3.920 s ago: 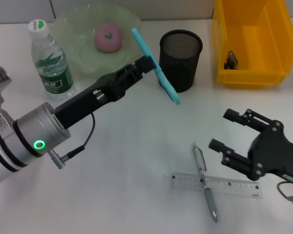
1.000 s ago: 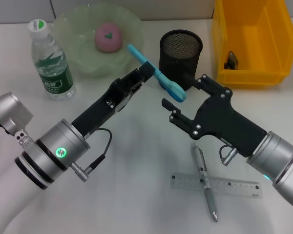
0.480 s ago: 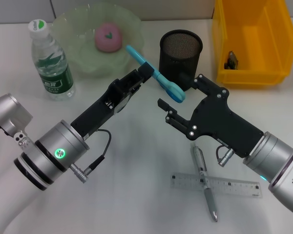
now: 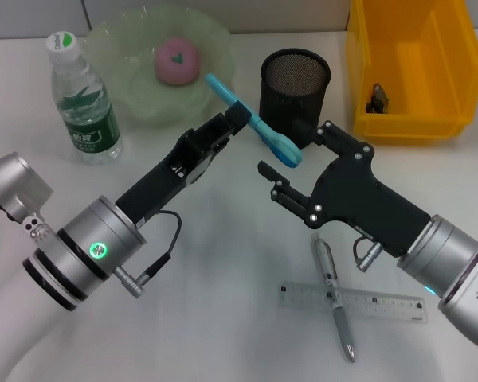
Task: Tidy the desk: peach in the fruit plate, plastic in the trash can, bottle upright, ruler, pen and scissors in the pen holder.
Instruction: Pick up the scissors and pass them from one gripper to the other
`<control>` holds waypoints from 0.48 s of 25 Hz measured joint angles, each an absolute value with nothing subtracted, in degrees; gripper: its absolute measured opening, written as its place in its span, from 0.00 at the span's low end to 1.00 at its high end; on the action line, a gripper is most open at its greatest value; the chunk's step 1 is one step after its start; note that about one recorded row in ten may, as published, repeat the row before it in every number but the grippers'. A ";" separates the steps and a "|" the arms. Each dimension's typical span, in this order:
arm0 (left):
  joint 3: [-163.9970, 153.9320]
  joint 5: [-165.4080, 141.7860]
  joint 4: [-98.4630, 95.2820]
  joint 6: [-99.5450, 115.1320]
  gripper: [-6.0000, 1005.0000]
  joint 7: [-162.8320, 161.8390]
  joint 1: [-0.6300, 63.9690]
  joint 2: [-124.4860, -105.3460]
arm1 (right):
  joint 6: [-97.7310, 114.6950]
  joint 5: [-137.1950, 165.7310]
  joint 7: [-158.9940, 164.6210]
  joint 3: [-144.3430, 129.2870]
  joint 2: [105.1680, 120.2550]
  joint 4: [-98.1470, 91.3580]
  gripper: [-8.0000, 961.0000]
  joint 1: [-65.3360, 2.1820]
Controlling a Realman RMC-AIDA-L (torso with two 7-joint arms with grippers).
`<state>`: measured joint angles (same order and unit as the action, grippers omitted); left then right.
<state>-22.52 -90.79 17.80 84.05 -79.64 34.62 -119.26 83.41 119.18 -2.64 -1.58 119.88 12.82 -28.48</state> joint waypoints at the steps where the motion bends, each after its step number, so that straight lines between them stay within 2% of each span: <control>1: -22.47 -90.79 17.82 84.02 0.29 -79.63 34.62 -119.27 | 83.41 119.18 -2.64 -1.58 119.88 12.80 0.69 -28.48; 7: -22.33 -90.79 17.84 83.94 0.30 -79.51 34.63 -119.26 | 83.41 119.18 -2.64 -1.56 119.88 12.74 0.69 -28.48; 12: -22.39 -90.79 17.84 84.08 0.30 -79.48 34.79 -119.26 | 83.40 119.18 -2.64 -1.50 119.87 12.80 0.53 -28.51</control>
<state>-22.39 -90.79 17.84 84.08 -79.48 34.79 -119.26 83.40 119.18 -2.64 -1.50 119.87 12.80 -28.51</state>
